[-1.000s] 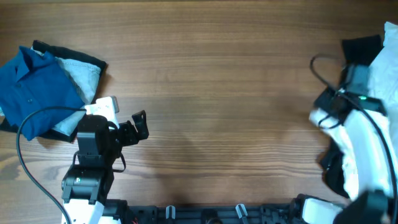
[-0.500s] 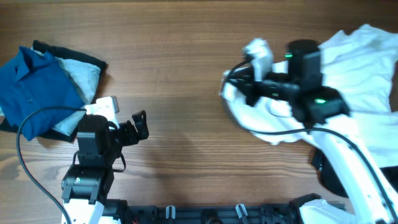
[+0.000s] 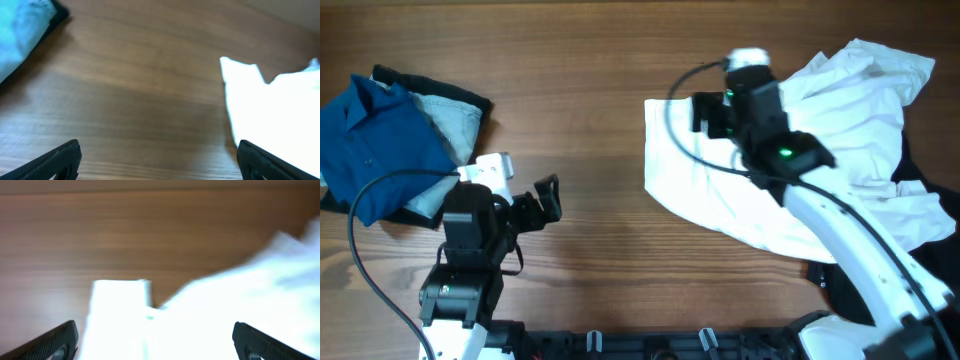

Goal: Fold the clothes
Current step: 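Grasp the crumpled white shirt with the right gripper and drag it leftward, then grasp the white shirt's left edge with the left gripper and pull left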

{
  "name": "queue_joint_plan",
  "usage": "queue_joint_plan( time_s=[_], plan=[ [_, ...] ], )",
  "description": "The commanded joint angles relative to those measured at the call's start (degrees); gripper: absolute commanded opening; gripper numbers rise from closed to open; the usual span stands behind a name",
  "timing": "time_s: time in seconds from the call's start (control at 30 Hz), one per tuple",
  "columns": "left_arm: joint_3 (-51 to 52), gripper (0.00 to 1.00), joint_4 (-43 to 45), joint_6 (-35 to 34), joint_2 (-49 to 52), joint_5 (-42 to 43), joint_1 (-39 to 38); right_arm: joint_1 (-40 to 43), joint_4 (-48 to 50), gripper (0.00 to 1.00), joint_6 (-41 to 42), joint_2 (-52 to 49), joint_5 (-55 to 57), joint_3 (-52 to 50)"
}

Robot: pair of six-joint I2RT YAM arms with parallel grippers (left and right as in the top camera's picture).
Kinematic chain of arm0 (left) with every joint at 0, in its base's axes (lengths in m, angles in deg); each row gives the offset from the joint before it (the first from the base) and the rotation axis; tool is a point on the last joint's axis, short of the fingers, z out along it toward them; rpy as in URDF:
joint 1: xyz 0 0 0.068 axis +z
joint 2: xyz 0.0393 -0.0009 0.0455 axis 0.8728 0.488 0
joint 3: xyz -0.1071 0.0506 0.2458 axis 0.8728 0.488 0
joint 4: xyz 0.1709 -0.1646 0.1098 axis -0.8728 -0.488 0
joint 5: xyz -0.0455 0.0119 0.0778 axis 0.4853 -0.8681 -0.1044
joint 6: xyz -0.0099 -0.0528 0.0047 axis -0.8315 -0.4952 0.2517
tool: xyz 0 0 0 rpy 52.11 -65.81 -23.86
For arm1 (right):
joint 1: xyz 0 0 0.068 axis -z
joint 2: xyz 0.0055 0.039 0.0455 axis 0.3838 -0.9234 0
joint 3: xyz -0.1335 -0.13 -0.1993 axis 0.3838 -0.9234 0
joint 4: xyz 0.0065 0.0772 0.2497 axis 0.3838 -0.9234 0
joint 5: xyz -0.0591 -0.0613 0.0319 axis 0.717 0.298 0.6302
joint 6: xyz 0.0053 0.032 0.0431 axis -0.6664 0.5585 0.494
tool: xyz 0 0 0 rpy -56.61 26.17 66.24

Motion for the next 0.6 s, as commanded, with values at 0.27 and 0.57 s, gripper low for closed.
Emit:
queue_joint_plan(
  time_s=[0.27,0.57],
  plan=[
    [-0.81,0.94,21.81,-14.25,29.27,12.39,-15.04,12.68,-26.43,1.0,12.81,6.23,0.74,0.57],
    [-2.6,0.85,57.11,-15.06,63.06,12.17,-32.52,12.9,-27.52,1.0,12.55,6.23,-1.99,0.57]
  ],
)
